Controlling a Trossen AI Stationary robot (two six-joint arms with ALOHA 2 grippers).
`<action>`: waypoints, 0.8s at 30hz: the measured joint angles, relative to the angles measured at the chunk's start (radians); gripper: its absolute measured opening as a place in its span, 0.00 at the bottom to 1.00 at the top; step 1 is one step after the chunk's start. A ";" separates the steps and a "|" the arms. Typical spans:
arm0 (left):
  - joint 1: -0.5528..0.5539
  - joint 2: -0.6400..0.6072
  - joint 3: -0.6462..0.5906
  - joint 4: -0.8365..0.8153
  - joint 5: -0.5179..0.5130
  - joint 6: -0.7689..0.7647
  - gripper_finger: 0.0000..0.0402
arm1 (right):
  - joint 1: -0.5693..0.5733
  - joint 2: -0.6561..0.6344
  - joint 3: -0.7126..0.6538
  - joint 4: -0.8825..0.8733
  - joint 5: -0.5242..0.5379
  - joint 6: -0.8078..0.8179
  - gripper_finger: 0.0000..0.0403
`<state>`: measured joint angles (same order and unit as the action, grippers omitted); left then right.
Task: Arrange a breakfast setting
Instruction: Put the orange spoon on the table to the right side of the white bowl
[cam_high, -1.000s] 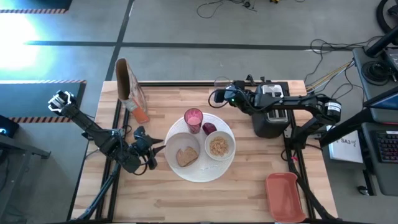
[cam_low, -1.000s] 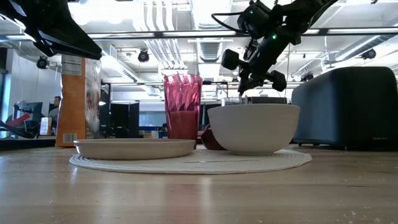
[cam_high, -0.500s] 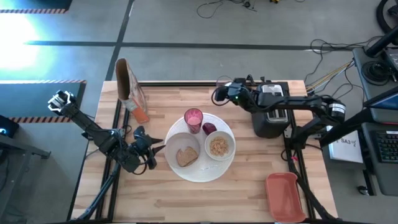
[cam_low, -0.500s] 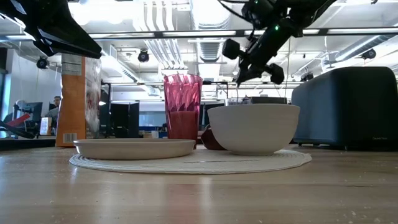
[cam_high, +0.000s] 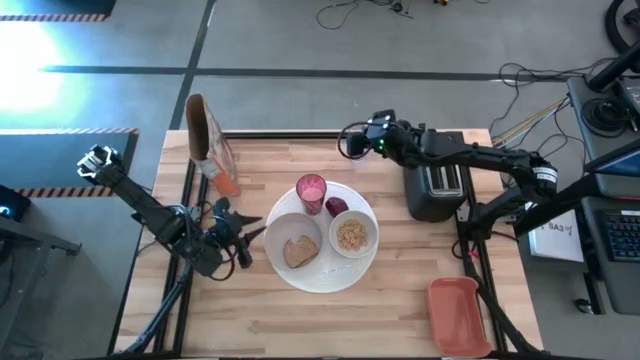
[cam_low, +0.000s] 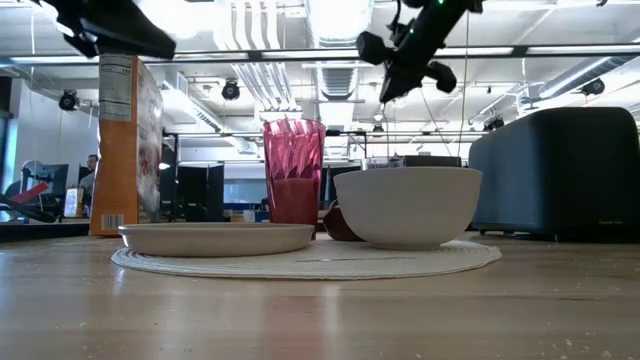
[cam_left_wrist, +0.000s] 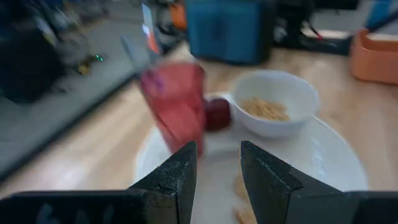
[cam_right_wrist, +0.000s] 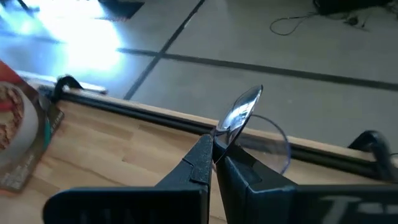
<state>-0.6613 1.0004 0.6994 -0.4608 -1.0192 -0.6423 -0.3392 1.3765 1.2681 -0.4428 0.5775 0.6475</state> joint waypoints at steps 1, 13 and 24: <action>0.000 0.000 0.006 0.000 -0.037 0.024 0.27 | 0.000 0.000 0.019 -0.034 -0.001 -0.012 0.02; 0.005 -0.003 0.090 0.003 -0.143 0.153 0.27 | 0.040 -0.004 0.231 -0.205 -0.043 -0.154 0.02; 0.008 -0.004 0.128 0.149 0.021 0.386 0.27 | 0.134 -0.007 0.354 -0.218 -0.355 -0.342 0.02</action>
<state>-0.6533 0.9962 0.8278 -0.3115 -0.9985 -0.2566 -0.2055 1.3697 1.6221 -0.6610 0.2227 0.3058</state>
